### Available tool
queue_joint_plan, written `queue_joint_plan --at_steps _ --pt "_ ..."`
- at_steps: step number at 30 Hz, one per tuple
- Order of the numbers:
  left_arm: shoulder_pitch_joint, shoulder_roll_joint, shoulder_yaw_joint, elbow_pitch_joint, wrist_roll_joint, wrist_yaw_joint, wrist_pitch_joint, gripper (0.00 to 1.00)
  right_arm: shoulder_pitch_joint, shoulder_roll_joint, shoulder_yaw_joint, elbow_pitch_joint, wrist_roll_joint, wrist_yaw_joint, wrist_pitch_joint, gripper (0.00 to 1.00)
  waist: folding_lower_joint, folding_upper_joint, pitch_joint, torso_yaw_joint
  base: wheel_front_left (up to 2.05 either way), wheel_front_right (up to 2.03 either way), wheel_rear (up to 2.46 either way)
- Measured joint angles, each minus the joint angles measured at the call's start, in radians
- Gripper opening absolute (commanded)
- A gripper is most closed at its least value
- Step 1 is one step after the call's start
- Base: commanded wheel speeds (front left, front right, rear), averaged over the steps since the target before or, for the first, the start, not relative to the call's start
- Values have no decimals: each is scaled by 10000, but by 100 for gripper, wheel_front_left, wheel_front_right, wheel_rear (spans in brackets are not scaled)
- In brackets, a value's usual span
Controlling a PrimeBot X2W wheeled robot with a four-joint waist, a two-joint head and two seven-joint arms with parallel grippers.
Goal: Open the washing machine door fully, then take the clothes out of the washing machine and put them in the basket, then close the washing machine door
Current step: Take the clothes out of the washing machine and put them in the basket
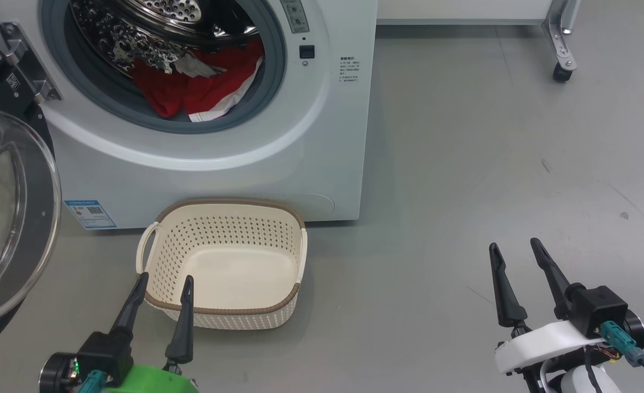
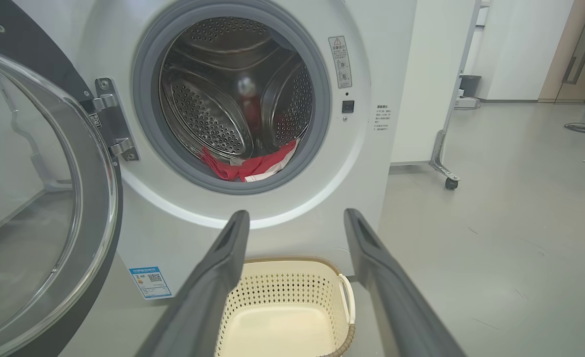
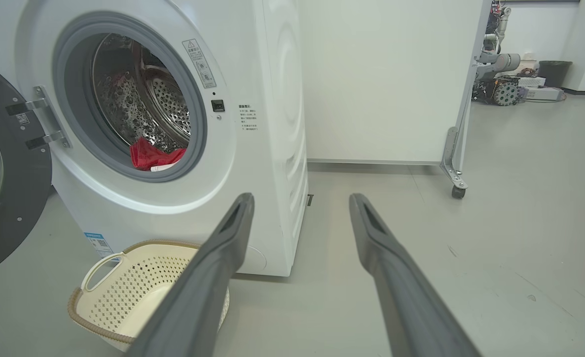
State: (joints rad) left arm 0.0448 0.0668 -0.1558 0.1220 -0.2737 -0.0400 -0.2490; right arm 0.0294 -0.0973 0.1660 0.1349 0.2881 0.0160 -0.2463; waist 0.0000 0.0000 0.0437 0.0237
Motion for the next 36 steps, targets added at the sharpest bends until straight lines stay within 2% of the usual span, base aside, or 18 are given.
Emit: queue_joint_plan --at_steps 20,36 --pt "3 -119 77 -163 -408 -79 -2 100 -1 44 -13 -54 -13 4 -2 100 0 0 198 27 6 -6 0" --pt "3 -119 136 -286 -401 -31 -2 100 -2 65 -46 -54 -15 33 -10 100 0 0 275 48 65 -65 0"
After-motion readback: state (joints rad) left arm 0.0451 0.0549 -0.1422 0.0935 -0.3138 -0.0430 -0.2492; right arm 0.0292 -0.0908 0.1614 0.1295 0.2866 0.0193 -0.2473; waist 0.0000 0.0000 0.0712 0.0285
